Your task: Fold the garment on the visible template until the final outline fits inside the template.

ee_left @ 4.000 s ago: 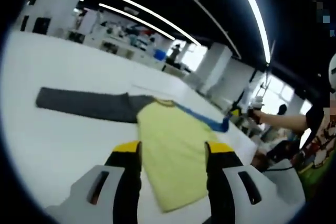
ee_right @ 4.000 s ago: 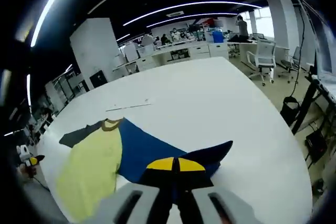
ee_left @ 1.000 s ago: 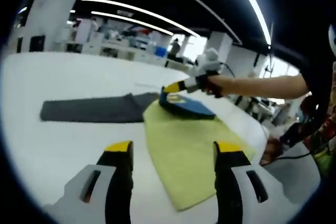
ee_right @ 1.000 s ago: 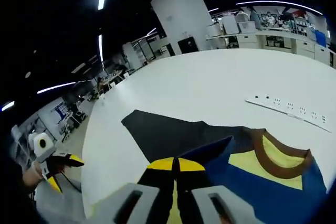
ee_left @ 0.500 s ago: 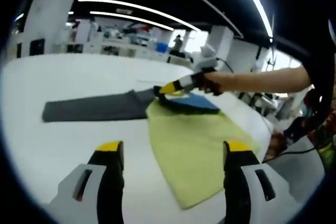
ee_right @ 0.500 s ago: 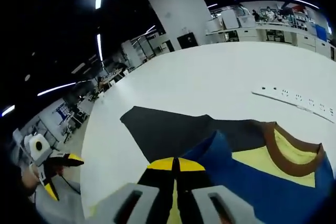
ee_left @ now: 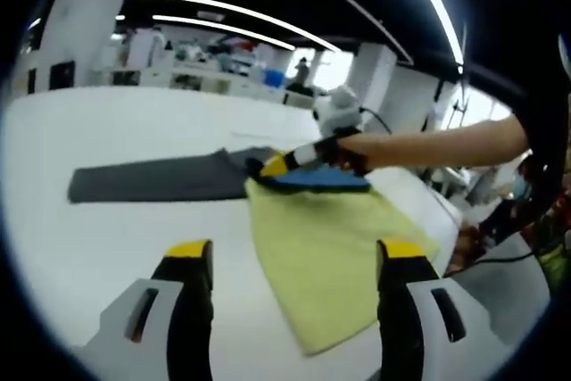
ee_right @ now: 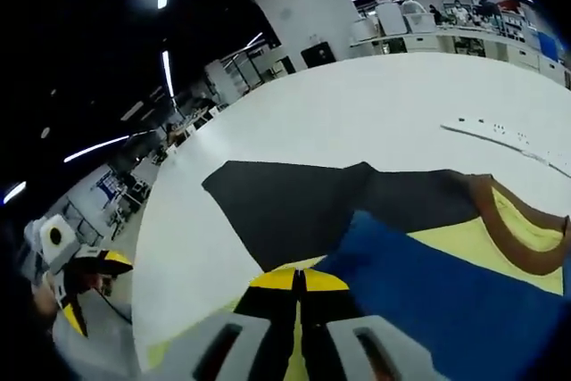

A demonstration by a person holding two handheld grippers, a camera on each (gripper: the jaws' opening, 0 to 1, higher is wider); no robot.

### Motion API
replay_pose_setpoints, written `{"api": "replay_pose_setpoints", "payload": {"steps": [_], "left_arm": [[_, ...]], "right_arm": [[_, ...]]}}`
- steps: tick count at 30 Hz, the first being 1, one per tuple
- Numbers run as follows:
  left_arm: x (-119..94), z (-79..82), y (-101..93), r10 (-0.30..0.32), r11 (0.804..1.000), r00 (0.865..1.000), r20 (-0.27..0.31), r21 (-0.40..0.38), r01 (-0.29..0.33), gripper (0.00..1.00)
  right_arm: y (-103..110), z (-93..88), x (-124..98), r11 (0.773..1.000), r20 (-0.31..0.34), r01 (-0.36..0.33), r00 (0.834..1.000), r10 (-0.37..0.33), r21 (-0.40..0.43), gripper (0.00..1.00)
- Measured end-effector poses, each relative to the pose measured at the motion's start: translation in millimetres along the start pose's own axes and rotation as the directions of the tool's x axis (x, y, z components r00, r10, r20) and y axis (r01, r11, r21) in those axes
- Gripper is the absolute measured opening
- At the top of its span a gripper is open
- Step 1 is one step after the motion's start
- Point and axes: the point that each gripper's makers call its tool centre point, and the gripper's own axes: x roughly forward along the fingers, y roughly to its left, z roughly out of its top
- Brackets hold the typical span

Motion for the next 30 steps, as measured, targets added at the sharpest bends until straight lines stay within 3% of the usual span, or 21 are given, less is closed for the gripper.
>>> {"api": "replay_pose_setpoints", "payload": {"steps": [5, 9, 17, 19, 22, 27, 30], "left_arm": [[0.0, -0.3, 0.1, 0.0, 1.0, 1.0, -0.001, -0.002, 0.0, 0.71], [1.0, -1.3, -1.1, -0.006, 1.0, 1.0, -0.006, -0.004, 0.006, 0.7], [2.2, -3.0, -3.7, -0.013, 1.0, 1.0, -0.012, -0.01, 0.013, 0.7], [2.3, -3.5, -3.6, -0.015, 1.0, 1.0, -0.013, -0.011, 0.014, 0.7], [2.4, -3.7, -3.9, -0.015, 1.0, 1.0, -0.014, -0.011, 0.015, 0.7], [2.4, -4.3, -4.1, -0.016, 1.0, 1.0, -0.016, -0.008, 0.016, 0.69], [2.4, -4.6, -3.8, -0.016, 1.0, 1.0, -0.016, -0.011, 0.016, 0.69]], "right_arm": [[0.6, 4.7, -4.6, 0.998, 0.034, 0.017, 0.999, -0.015, -0.067, 0.02], [2.7, 1.1, -13.7, 0.996, 0.05, 0.008, 0.999, -0.003, -0.086, 0.17], [-4.8, -5.9, -40.9, 0.989, 0.123, 0.05, 0.992, -0.034, -0.137, 0.51], [-6.4, -6.7, -48.1, 0.986, 0.143, 0.069, 0.989, -0.047, -0.152, 0.64], [-8.5, -9.6, -62.1, 0.982, 0.167, 0.086, 0.984, -0.058, -0.167, 0.75], [-11.5, -14.1, -88.8, 0.974, 0.241, 0.146, 0.965, -0.102, -0.174, 1.0], [-10.9, -23.7, -105.2, 0.974, 0.248, 0.16, 0.962, -0.116, -0.163, 1.0]]}}
